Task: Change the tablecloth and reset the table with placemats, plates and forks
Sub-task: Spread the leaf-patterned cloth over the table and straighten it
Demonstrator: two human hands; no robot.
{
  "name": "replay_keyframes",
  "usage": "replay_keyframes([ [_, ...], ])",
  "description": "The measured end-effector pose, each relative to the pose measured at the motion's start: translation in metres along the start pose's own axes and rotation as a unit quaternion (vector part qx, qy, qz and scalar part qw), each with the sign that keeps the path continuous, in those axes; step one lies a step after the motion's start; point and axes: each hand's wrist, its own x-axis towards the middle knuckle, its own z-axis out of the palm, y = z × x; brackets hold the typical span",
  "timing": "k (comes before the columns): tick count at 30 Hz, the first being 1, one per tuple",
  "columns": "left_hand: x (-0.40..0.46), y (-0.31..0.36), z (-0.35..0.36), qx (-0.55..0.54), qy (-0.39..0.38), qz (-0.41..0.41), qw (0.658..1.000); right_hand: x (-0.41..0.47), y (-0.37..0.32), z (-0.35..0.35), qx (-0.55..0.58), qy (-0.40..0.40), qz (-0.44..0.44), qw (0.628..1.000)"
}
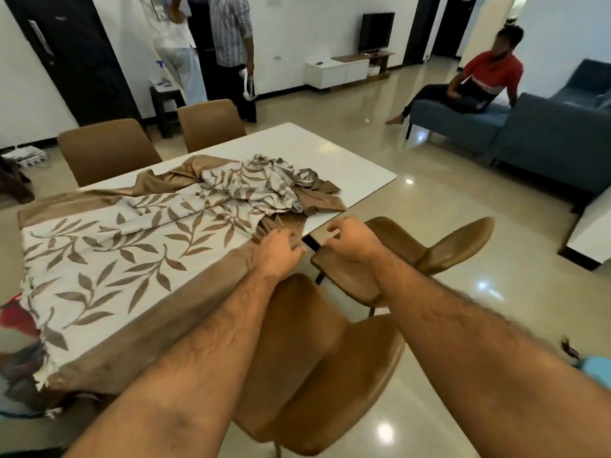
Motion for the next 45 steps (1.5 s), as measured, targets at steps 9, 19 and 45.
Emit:
replay_keyframes([
  [9,-0.020,0.153,0.070,-0.036,0.033,-0.014,0.999,-0.032,0.160,-0.076,0.037,0.010,0.010,0.999],
  [19,0.068,0.233,0.138,-0.099,0.057,-0.059,0.992,0.033,0.275,-0.103,0.069,0.001,-0.002,0.998],
  [45,0.314,0.342,0.182,-0.126,0.211,-0.323,0.914,0.408,0.362,-0.135,0.075,-0.195,-0.260,0.943],
])
